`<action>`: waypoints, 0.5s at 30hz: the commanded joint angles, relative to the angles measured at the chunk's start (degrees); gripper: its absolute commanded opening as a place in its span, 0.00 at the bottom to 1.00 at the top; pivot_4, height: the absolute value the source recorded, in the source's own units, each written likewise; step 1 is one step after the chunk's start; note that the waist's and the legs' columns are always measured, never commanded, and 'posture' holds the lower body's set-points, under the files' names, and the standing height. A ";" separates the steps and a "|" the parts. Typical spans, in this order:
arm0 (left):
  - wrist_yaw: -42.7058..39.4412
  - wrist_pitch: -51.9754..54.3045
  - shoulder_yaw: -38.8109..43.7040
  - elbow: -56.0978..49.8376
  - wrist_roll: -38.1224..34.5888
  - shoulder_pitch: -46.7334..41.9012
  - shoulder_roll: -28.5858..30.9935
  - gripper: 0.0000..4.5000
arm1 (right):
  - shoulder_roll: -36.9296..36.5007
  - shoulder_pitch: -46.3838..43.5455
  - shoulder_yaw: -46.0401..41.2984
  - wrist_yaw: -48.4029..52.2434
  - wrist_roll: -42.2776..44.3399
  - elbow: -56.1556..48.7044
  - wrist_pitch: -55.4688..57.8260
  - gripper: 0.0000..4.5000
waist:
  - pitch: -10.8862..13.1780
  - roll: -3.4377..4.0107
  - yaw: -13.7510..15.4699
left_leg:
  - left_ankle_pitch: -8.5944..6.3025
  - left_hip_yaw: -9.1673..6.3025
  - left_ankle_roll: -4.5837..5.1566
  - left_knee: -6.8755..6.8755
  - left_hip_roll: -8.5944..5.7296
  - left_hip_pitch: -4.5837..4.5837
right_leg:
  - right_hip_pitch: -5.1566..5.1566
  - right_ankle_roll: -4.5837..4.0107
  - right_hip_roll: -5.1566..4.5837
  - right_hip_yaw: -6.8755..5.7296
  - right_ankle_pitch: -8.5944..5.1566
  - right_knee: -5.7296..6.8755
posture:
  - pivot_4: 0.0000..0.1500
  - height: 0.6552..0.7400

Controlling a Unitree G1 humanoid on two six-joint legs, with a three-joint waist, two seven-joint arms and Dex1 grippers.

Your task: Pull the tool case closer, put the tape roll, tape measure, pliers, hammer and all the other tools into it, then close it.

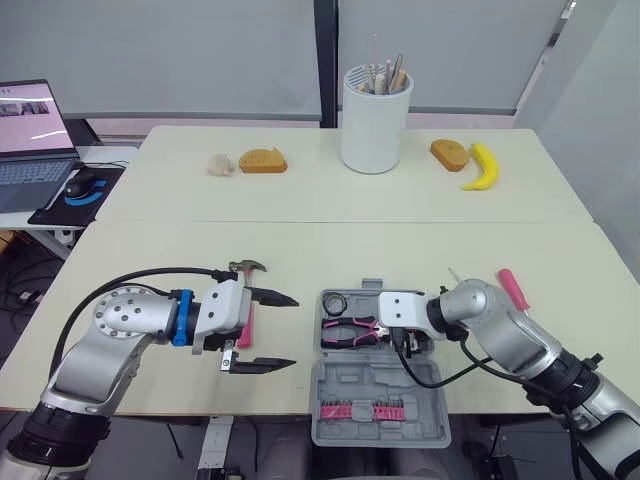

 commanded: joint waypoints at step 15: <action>-0.78 -2.18 0.01 0.78 1.36 -0.25 0.14 1.00 | 0.05 1.76 -5.90 0.62 4.35 -2.82 0.39 0.64 | -0.01 0.01 0.06 | 0.00 0.00 0.00 0.00 0.00 0.04 | -0.01 0.00 0.00 0.00 0.00 -0.01 | 1.00 1.00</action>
